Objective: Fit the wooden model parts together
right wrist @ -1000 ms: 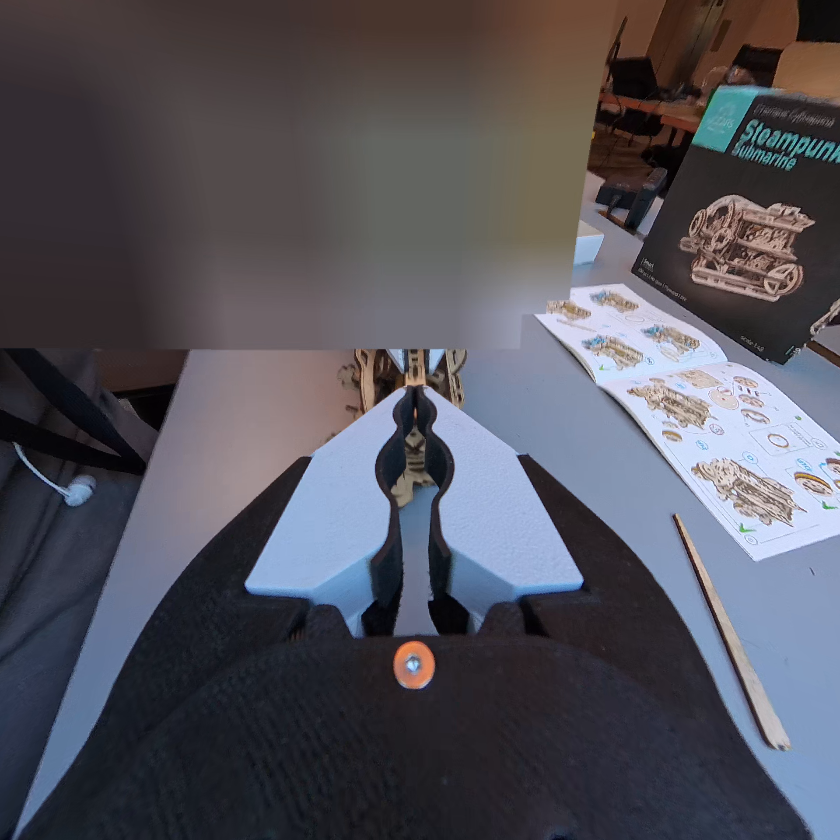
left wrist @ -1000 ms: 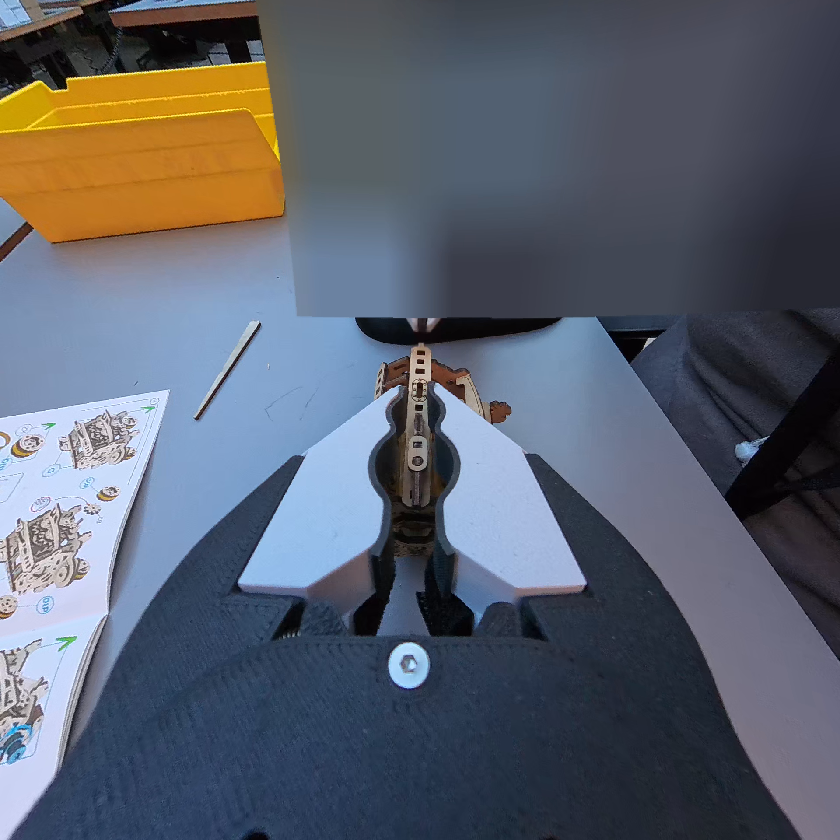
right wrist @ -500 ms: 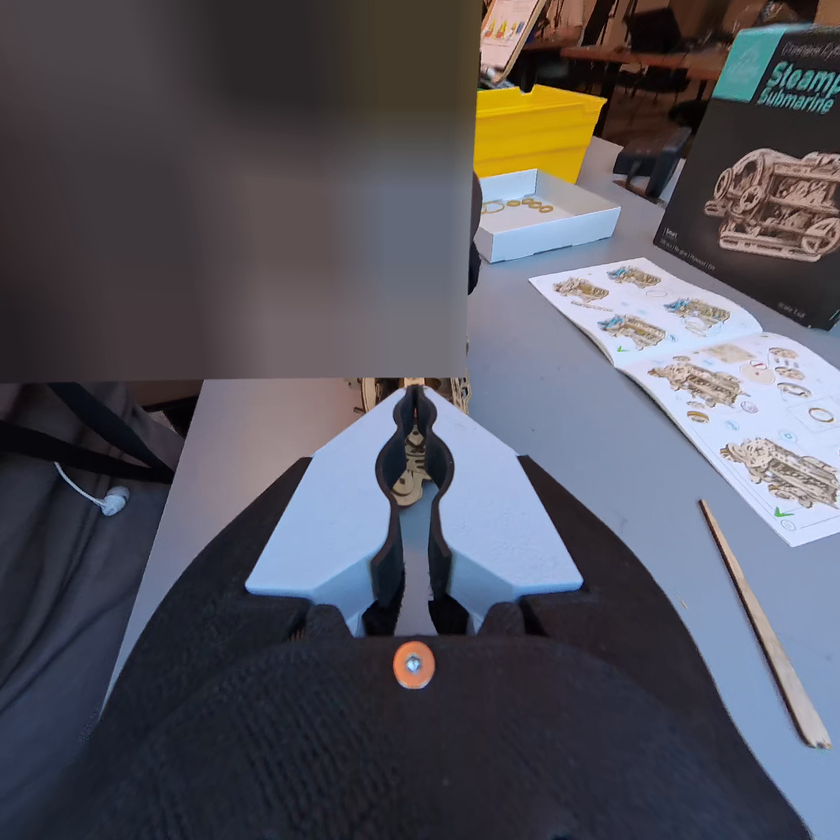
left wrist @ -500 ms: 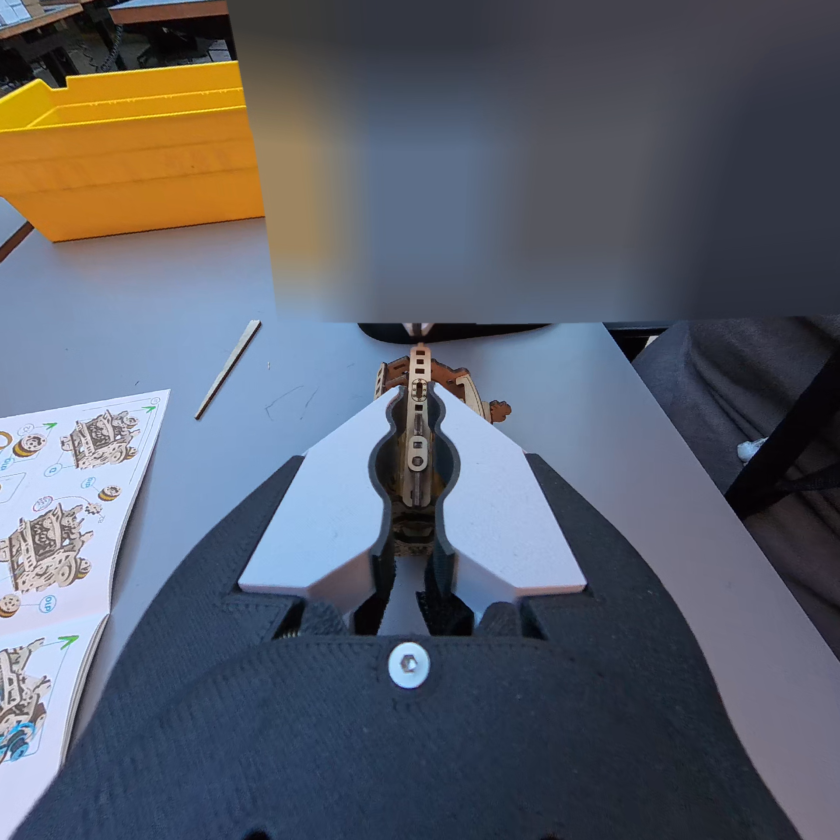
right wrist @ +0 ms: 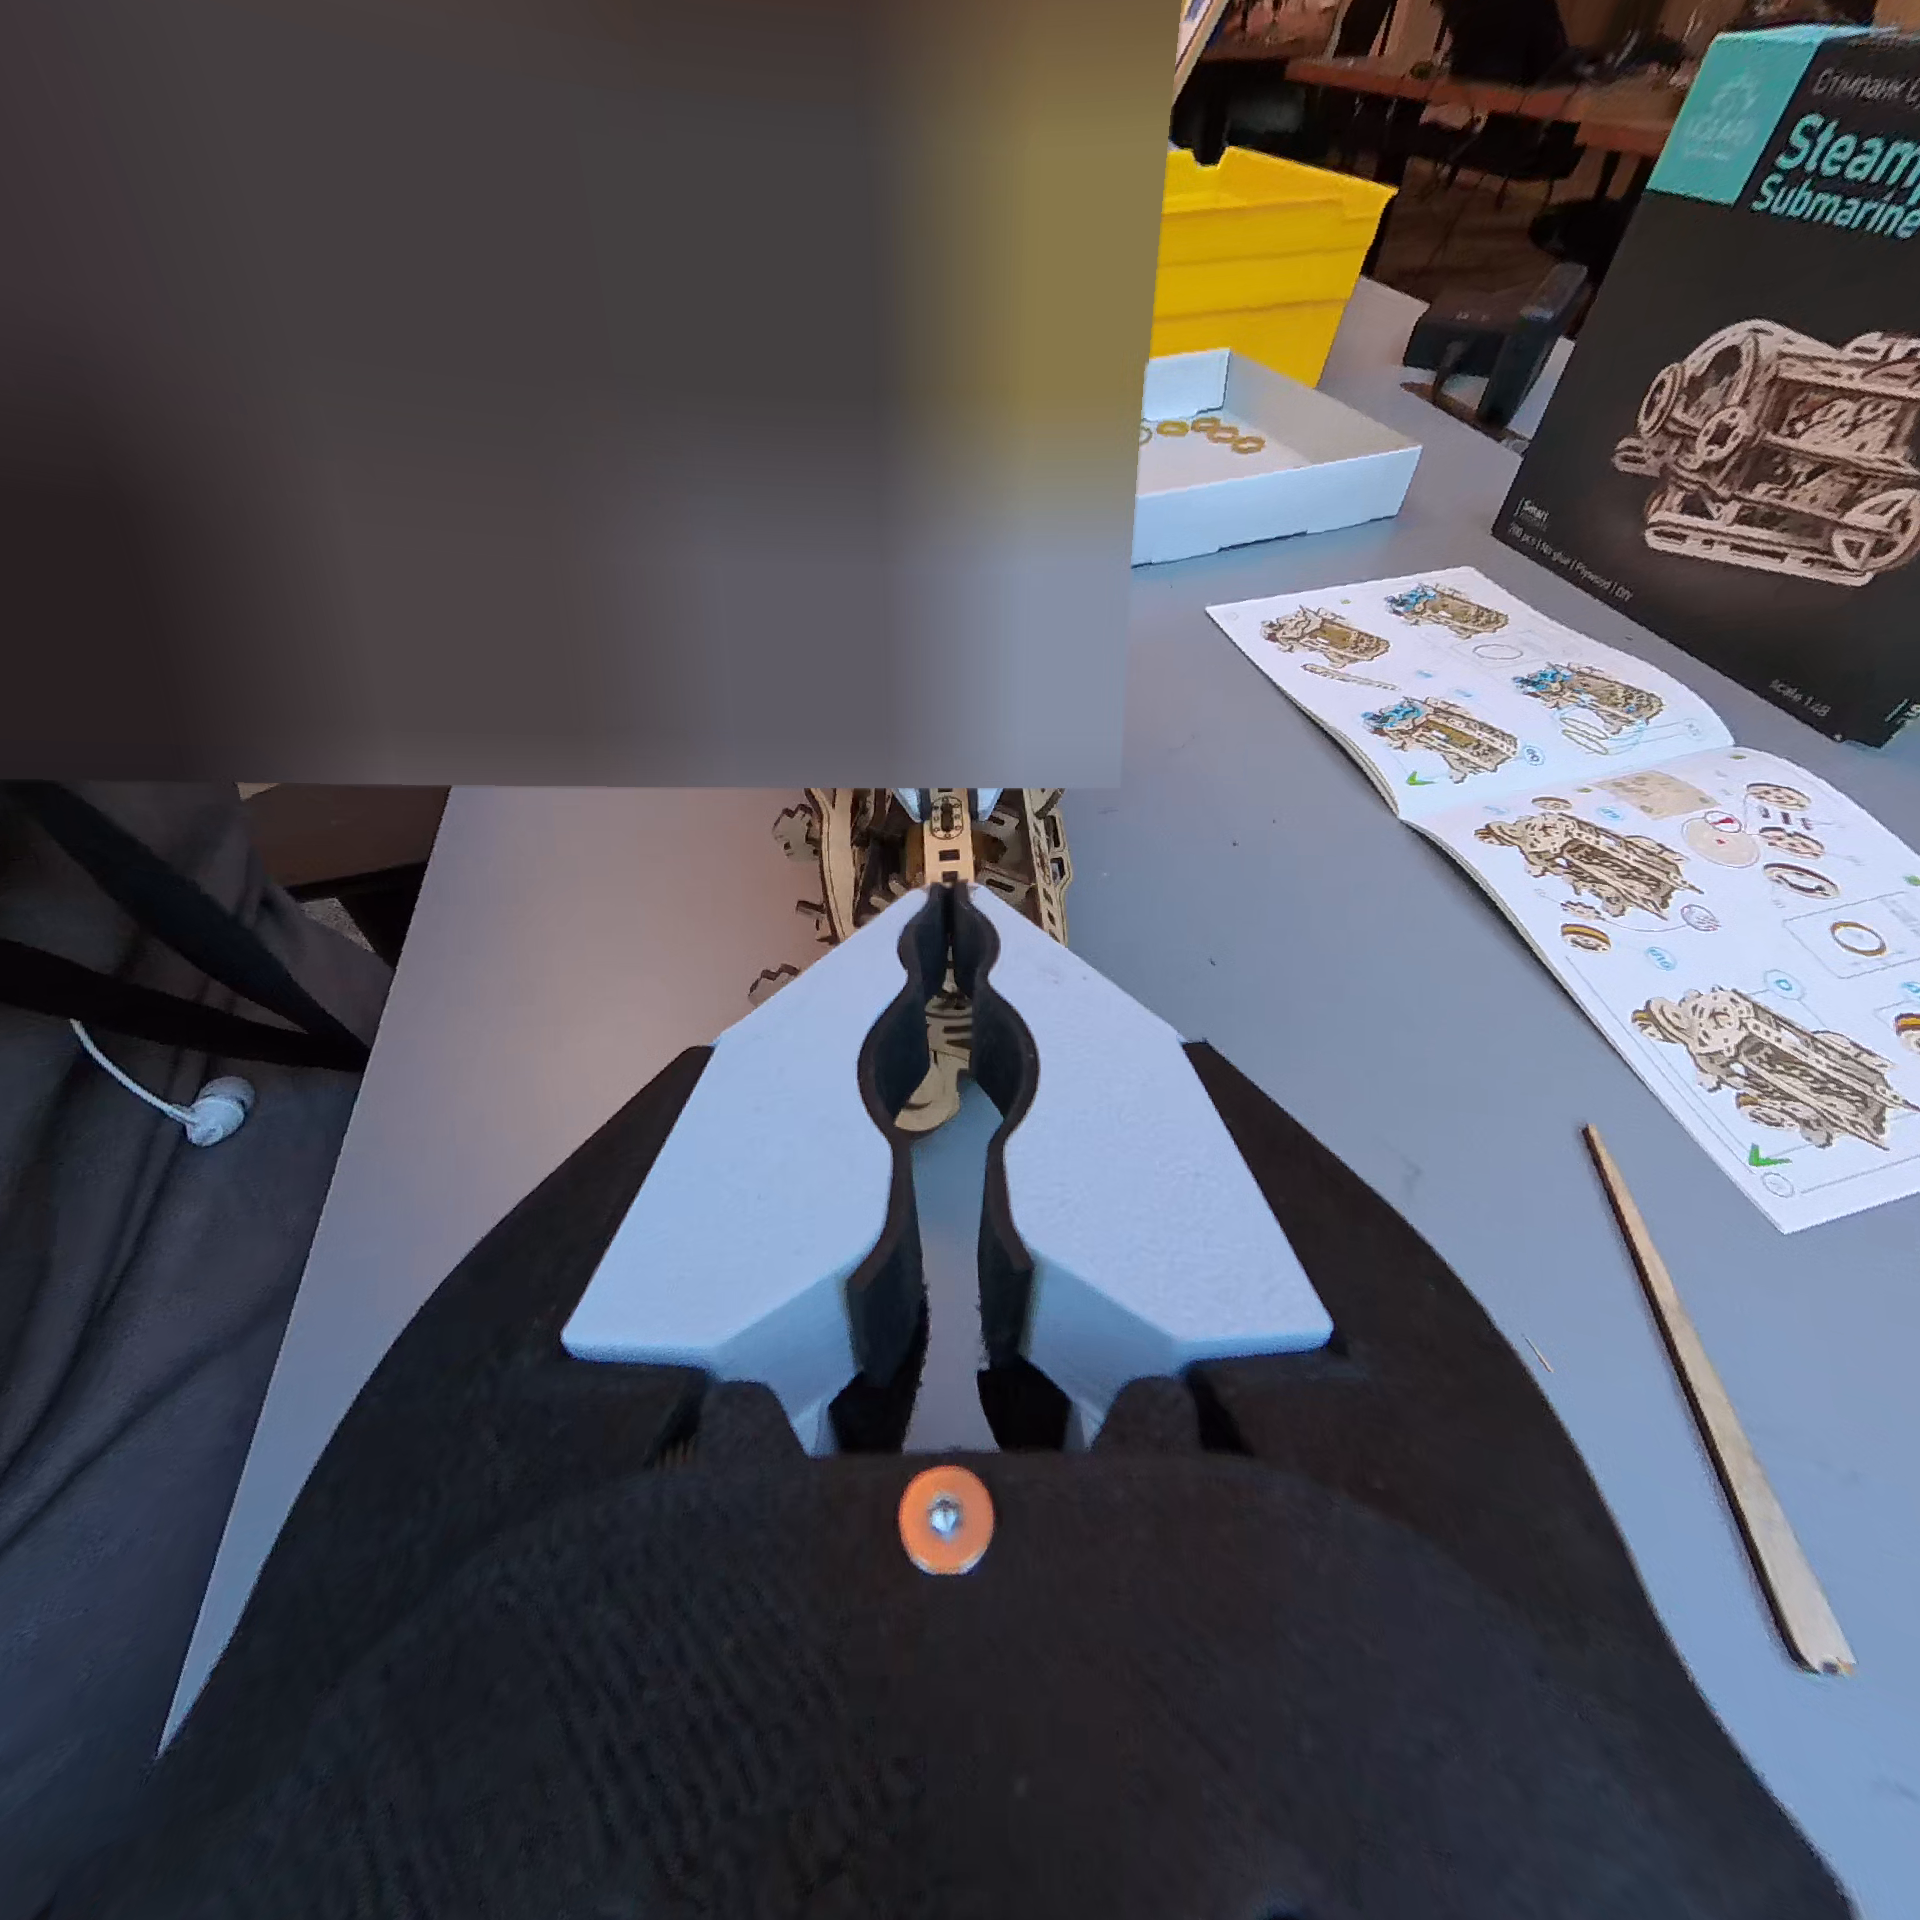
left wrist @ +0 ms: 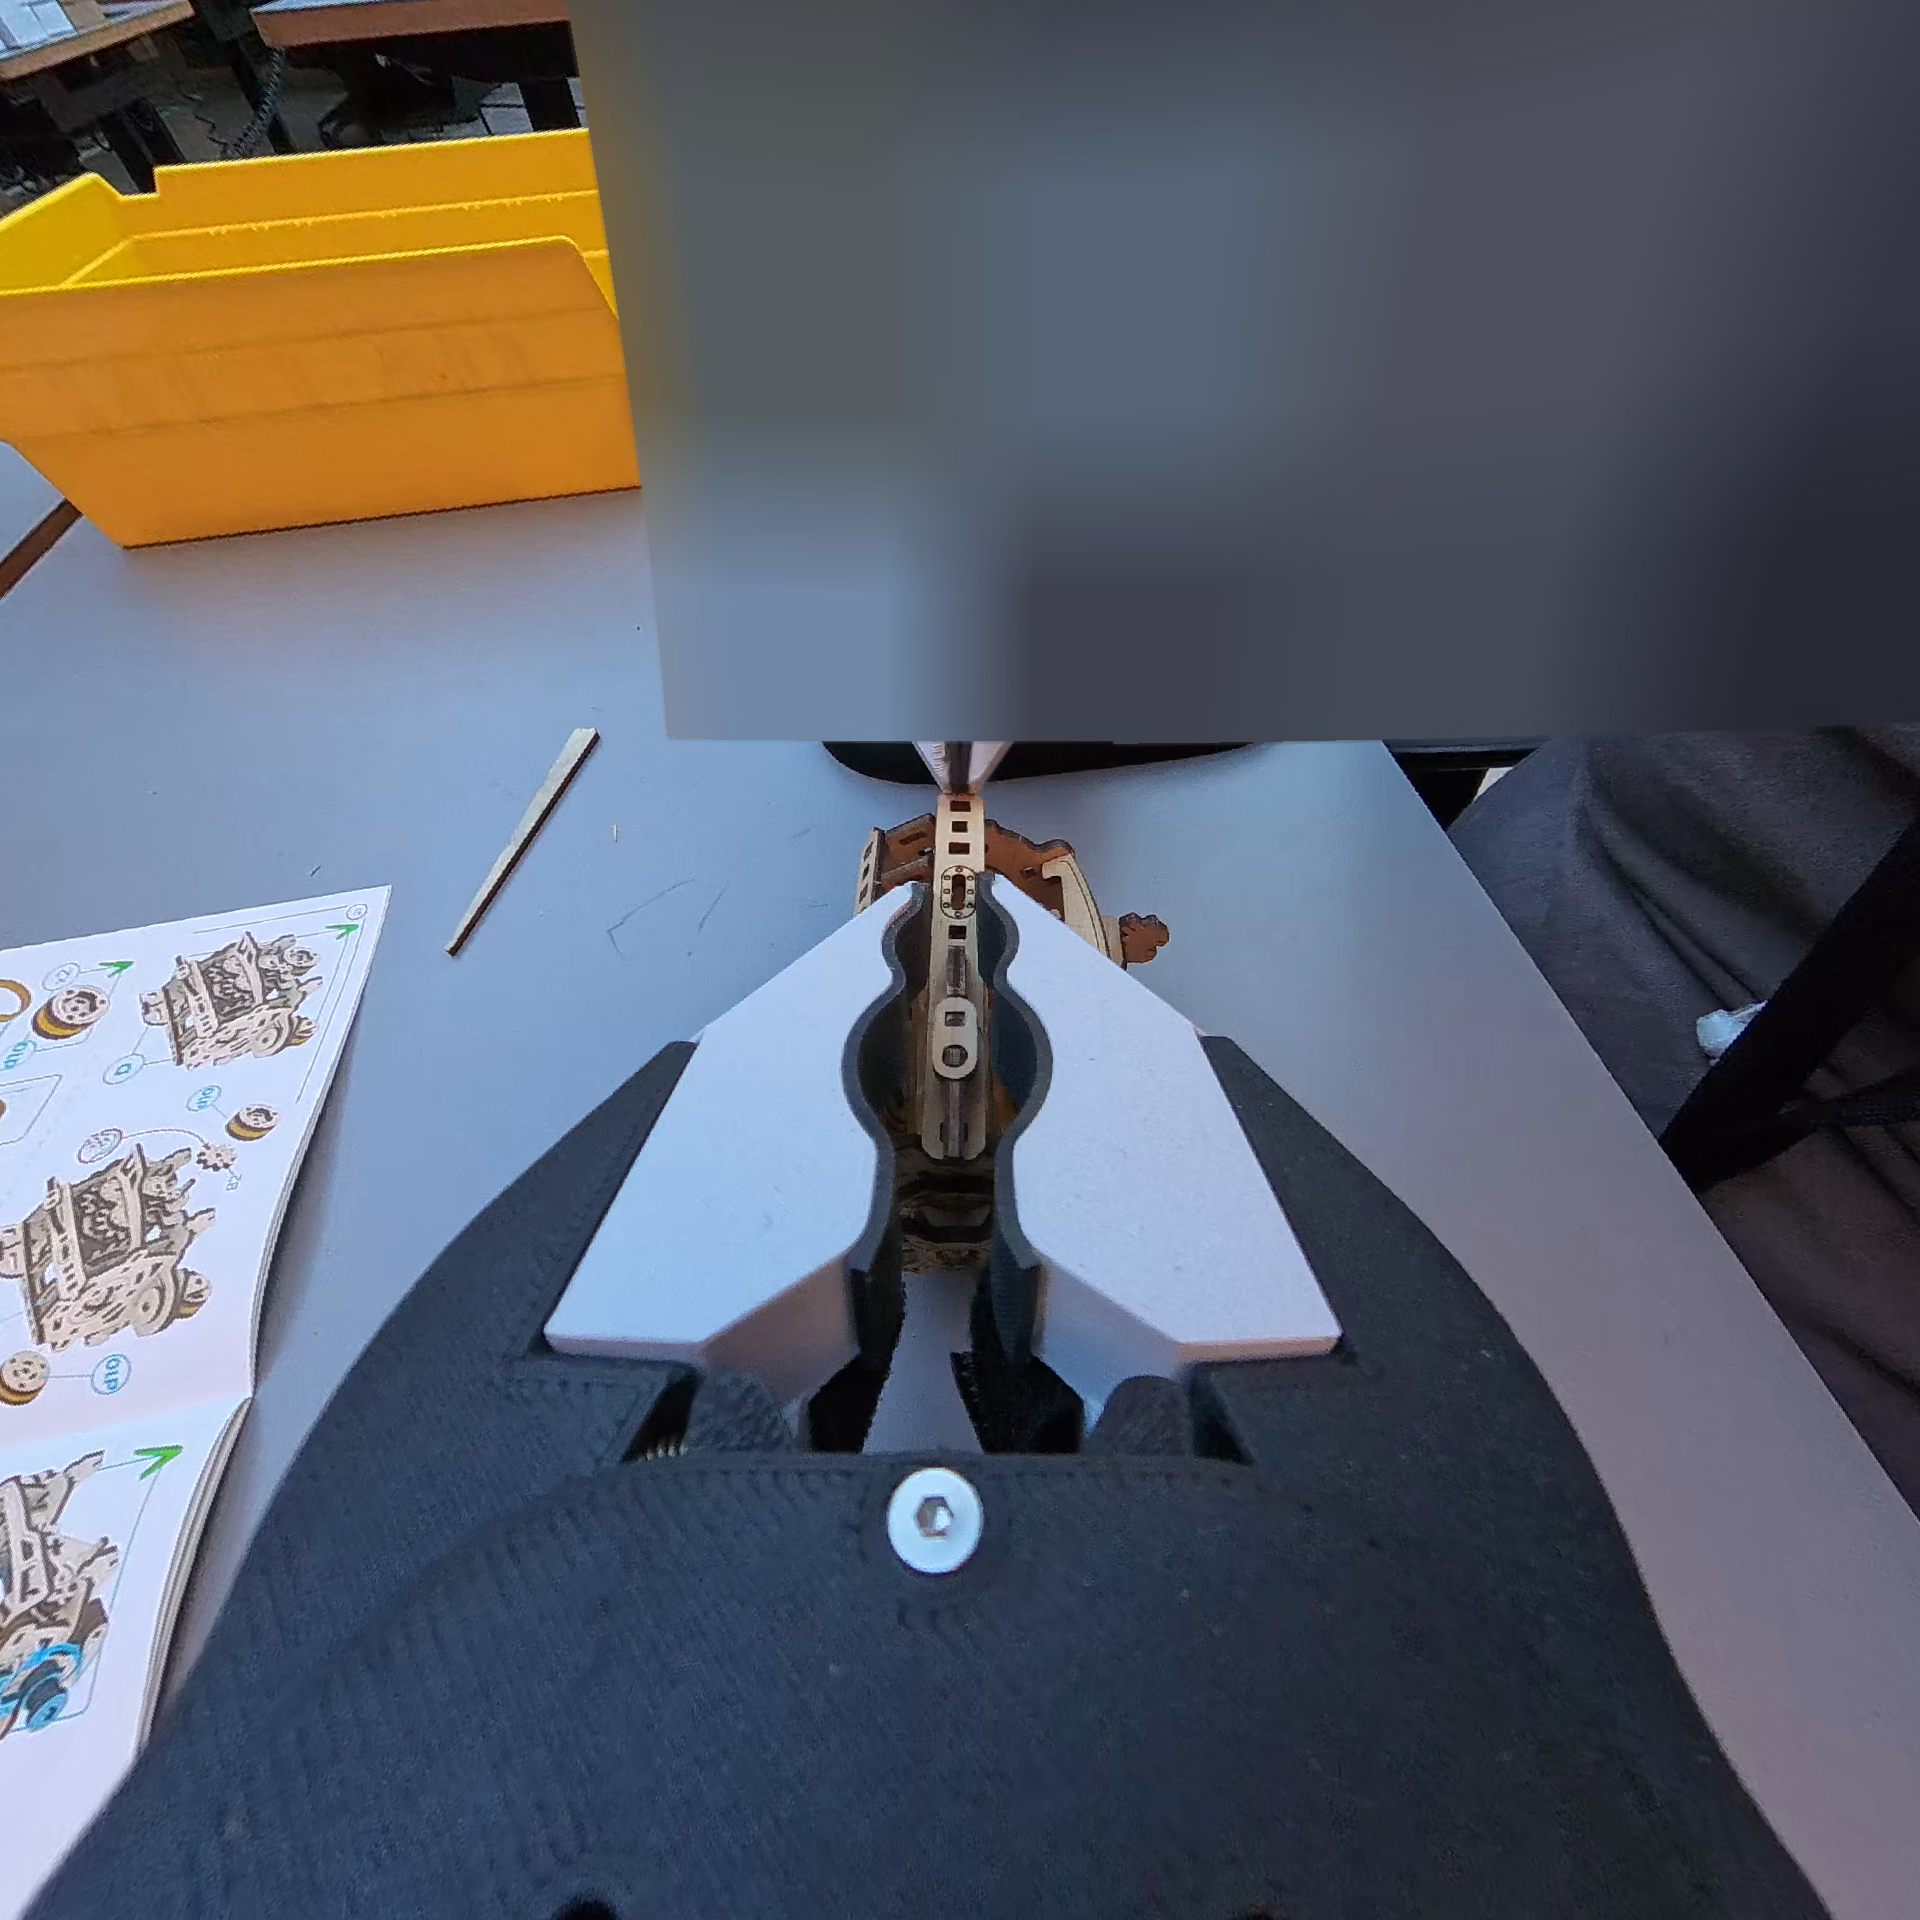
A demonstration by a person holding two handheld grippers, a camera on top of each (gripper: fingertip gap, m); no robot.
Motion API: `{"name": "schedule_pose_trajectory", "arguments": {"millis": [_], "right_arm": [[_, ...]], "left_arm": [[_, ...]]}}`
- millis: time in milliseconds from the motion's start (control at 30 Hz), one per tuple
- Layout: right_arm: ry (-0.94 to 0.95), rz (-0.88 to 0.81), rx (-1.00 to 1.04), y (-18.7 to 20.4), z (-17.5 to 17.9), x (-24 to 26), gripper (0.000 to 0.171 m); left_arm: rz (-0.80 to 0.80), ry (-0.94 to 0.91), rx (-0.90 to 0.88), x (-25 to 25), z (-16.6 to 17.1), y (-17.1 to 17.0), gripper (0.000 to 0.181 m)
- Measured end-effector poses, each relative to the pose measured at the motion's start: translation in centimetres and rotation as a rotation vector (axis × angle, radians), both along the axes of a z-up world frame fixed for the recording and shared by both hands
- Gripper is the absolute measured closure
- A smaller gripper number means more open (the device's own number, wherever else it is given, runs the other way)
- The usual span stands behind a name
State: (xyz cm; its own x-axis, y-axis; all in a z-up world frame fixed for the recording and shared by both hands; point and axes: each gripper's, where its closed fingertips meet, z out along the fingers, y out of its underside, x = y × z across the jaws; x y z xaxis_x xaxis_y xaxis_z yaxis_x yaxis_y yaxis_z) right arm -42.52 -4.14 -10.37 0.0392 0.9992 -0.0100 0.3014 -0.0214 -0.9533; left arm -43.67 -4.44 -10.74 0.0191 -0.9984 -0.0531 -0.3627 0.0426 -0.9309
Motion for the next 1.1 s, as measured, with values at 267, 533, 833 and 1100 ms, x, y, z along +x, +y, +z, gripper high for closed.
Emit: {"name": "schedule_pose_trajectory", "arguments": {"millis": [267,533,833,1100], "right_arm": [[0.055,-0.002,0.006,0.0,1.1,0.0,0.171],[0.017,0.01,-0.022,-0.1,0.2,-0.2,0.171],[0.068,0.009,0.015,-0.2,1.8,-0.5,0.171],[-0.009,0.006,-0.019,0.0,0.3,-1.5,0.171]], "left_arm": [[-0.001,0.001,0.001,0.0,0.0,0.0,0.176],[-0.004,0.0,-0.01,0.0,0.0,-0.1,0.176],[-0.003,-0.002,-0.011,0.0,0.0,-0.1,0.175],[-0.003,0.001,-0.011,0.0,0.0,-0.1,0.175]]}}
